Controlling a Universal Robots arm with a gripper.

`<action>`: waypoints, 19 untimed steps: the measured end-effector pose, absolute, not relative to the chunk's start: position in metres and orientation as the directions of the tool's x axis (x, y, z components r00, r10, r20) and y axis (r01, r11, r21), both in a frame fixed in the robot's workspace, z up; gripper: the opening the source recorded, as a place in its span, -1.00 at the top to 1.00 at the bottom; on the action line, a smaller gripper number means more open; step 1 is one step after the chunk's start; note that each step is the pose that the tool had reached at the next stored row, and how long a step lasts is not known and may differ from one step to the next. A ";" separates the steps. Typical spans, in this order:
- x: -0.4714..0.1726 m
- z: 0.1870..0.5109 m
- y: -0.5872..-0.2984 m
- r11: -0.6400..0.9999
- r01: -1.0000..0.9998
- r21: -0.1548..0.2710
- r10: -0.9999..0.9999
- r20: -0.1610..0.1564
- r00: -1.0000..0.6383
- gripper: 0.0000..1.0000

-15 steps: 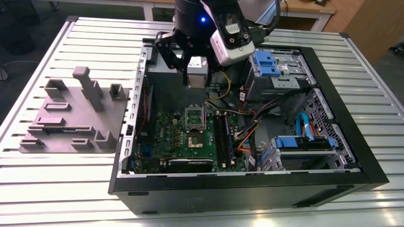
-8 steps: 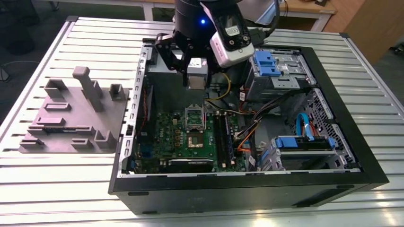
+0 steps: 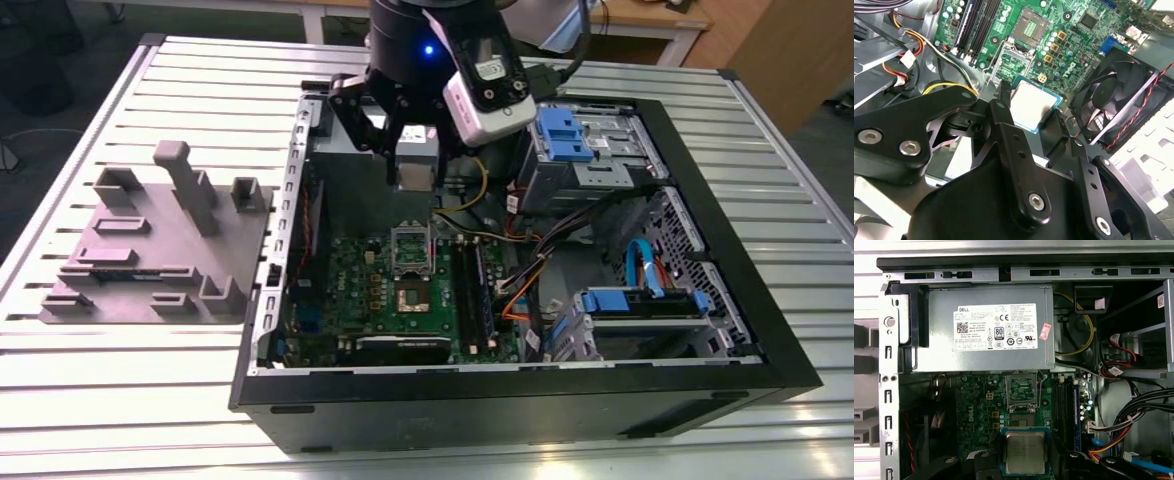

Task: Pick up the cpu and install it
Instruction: 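Place the cpu into insertion slot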

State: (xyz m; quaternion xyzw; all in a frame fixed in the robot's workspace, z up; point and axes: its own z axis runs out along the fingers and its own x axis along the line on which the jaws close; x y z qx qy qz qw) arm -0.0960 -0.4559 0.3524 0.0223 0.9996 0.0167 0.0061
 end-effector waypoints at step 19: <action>-0.096 0.347 -0.457 0.998 0.044 0.034 0.045 -0.011 -0.999 0.06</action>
